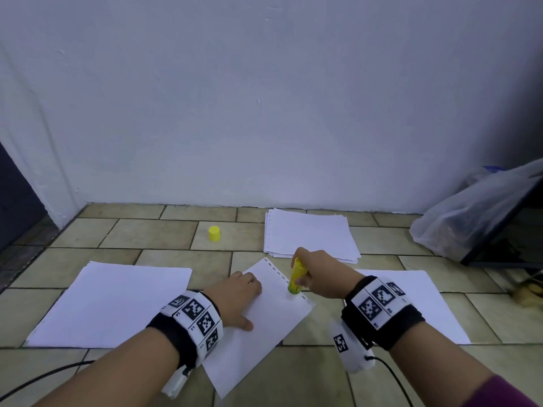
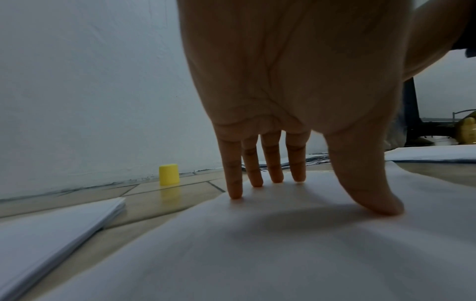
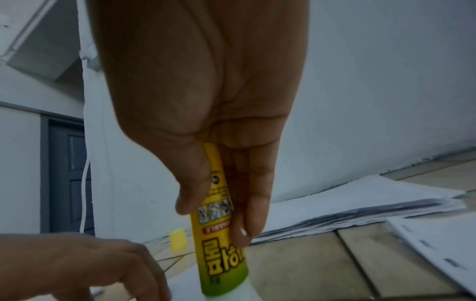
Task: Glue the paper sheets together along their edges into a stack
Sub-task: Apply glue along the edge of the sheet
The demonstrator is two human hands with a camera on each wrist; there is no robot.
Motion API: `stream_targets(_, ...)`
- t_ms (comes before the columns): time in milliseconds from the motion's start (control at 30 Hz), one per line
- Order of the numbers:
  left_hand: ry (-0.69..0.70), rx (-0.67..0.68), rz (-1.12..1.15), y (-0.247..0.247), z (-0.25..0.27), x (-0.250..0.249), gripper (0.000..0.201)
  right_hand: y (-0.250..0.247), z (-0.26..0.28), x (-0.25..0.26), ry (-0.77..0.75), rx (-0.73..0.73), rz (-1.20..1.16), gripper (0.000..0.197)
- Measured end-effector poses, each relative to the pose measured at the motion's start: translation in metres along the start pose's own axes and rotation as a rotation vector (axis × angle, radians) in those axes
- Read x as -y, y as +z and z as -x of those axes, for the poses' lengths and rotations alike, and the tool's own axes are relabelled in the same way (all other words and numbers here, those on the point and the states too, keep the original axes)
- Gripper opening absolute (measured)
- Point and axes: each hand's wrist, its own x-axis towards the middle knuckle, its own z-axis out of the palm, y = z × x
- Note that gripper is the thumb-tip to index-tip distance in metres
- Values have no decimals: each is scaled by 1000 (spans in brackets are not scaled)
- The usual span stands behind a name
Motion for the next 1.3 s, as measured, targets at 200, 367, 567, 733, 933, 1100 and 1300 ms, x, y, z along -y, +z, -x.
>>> stream_targets(200,3,38,-56,0,-1,-1,68,-3,13,-3,4,71,82,37)
stream_targets(367,-50,40,-79,-1,3,-2,60,-12,12,-2,40,-25,-22,35)
stream_targets(567,-52,-46,-58,5,9,-4,67,-17,-1,0,84,-208,-297,24)
stream_targets(733,-119,-28,-44,6,7,-5,57,-9,-15,7,87,-271,-344,29)
stream_targets(933,-265,-34,-88,9,3,-7,58,4,-33,21,54,-311,-391,28)
stream_targets(1100,-235,-96,-61,11,1,-7,59,17,-49,36,6,-300,-416,26)
stream_targets(1300,-220,-84,-55,12,2,-5,62,22,-58,42,-69,-228,-296,29)
